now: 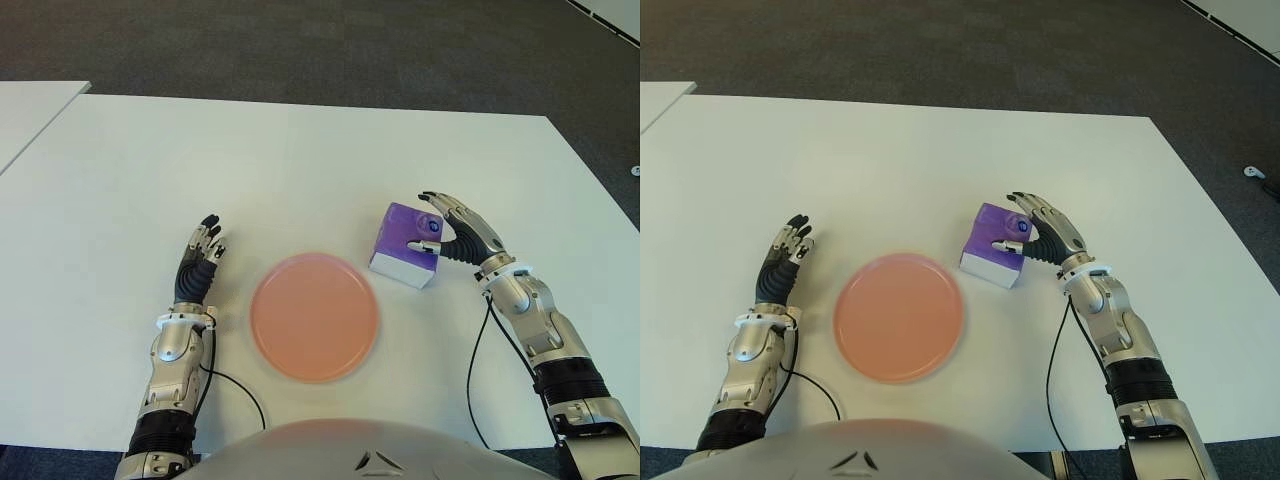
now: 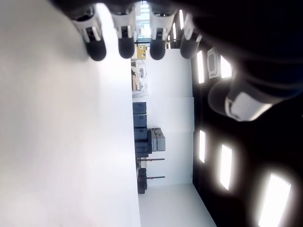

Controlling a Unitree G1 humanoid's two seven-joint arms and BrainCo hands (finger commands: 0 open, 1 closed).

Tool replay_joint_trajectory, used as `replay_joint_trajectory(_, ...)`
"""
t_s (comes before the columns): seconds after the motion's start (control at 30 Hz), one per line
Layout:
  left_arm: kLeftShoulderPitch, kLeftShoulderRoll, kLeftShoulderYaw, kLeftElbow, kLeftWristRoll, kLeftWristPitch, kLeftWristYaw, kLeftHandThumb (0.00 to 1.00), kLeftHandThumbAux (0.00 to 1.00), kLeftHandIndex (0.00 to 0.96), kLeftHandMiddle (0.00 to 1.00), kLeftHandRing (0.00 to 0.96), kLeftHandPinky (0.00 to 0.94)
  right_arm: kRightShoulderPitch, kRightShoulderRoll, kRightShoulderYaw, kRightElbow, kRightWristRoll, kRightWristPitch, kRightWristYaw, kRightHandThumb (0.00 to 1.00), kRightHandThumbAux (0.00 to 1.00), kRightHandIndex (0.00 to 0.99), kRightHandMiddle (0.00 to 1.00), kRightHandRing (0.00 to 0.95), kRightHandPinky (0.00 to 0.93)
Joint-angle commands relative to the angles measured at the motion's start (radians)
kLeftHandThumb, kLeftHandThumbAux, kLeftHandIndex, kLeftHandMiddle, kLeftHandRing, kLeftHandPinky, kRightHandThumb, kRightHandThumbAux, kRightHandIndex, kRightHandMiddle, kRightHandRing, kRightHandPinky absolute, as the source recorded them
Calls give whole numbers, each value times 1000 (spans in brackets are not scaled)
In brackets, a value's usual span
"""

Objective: Put the tissue paper into the plate.

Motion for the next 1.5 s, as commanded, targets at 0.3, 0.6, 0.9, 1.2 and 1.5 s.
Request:
replay_joint_trajectory(0.3,28,-11,-8,33,5,30,4,0,452,0,0,0,0,6,-11,-2,6,7,-13,1,303,329,0,0,0,0)
replay_joint_trajectory(0.6,29,-10,-10,32,6,27,1,0,455,0,0,0,0,8,-13,-2,5,9,-13,2,303,329,0,0,0,0)
replay_joint_trajectory(0.9,27,-10,-11,34,7,25,1,0,448,0,0,0,0,6,-14,-3,8,10,-15,2,303,329,0,0,0,0)
replay_joint_trajectory(1.2,25,-9,-11,38,9,18,1,0,445,0,0,0,0,4,-13,-3,11,9,-17,2,303,329,0,0,0,0)
replay_joint_trajectory(1.5,23,-9,-12,42,7,15,-1,0,442,0,0,0,0,2,-13,-3,14,9,-17,2,303,329,0,0,0,0)
